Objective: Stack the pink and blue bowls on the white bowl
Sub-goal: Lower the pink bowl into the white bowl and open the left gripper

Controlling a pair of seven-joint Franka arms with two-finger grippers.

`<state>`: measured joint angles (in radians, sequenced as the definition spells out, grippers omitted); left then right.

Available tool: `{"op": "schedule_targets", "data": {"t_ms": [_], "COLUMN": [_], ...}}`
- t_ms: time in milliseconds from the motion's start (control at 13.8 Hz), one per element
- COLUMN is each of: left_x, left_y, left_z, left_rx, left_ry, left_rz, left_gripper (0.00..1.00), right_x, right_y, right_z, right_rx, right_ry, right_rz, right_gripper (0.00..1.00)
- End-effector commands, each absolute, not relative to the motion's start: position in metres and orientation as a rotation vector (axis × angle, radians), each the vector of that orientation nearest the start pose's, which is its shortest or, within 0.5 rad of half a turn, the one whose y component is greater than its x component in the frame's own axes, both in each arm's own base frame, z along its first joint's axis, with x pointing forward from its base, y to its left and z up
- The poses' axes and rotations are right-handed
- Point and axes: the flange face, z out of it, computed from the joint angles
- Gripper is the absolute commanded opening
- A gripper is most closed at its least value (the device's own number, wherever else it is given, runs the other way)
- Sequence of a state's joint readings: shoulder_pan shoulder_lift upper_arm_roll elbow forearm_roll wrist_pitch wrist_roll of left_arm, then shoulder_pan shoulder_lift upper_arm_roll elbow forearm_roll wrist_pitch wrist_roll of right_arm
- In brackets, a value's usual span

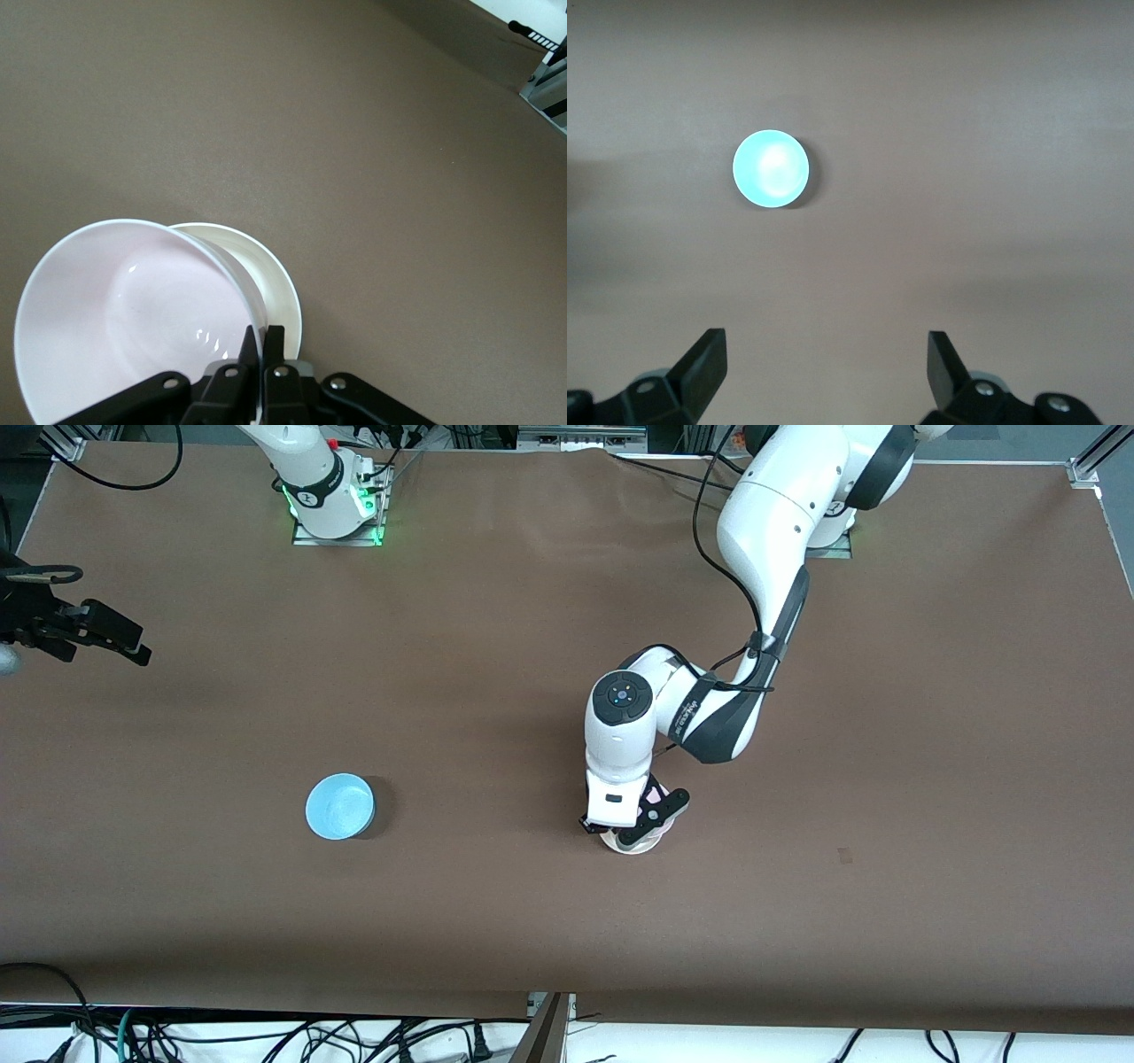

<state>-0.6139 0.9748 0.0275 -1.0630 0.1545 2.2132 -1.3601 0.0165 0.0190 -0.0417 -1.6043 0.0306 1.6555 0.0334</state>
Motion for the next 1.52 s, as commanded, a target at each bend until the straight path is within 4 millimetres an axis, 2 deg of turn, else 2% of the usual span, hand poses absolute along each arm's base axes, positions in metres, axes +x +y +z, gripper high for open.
{"op": "schedule_targets", "data": {"t_ms": [0, 72, 362, 507, 652, 942, 1014, 1304, 1449], "left_x": [0.661, 0.662, 0.661, 0.662, 0.659, 0.657, 0.659, 0.671, 0.678], "left_y": [-0.444, -0.445, -0.445, -0.443, -0.438, -0.430, -0.420, -0.379, -0.354], "left_z": [0.254, 0.254, 0.255, 0.267, 0.270, 0.292, 0.300, 0.348, 0.373], "left_rx": [-2.980, -2.982, -2.982, -2.981, -2.941, -2.936, -2.932, -2.977, -3.008], "left_ry": [-1.051, -1.052, -1.054, -1.062, -1.047, -0.951, -0.905, -0.812, -0.769], "left_rz": [-0.386, -0.389, -0.387, -0.384, -0.323, -0.273, -0.246, -0.118, -0.064], "left_gripper": [0.25, 0.29, 0.31, 0.31, 0.31, 0.30, 0.30, 0.30, 0.30], "right_x": [0.567, 0.567, 0.567, 0.567, 0.567, 0.571, 0.576, 0.579, 0.580], "right_y": [-0.012, -0.012, -0.012, -0.012, -0.012, -0.013, -0.011, 0.004, 0.001], "right_z": [0.611, 0.611, 0.611, 0.611, 0.611, 0.603, 0.594, 0.593, 0.590], "right_rx": [-3.098, -3.098, -3.096, -3.098, -3.096, -3.097, -3.100, -3.100, -3.098], "right_ry": [0.089, 0.087, 0.087, 0.089, 0.087, 0.094, 0.085, 0.048, 0.053], "right_rz": [-0.050, -0.050, -0.050, -0.050, -0.050, -0.029, -0.005, -0.021, -0.011], "right_gripper": [1.00, 1.00, 1.00, 1.00, 1.00, 1.00, 1.00, 1.00, 1.00]}}
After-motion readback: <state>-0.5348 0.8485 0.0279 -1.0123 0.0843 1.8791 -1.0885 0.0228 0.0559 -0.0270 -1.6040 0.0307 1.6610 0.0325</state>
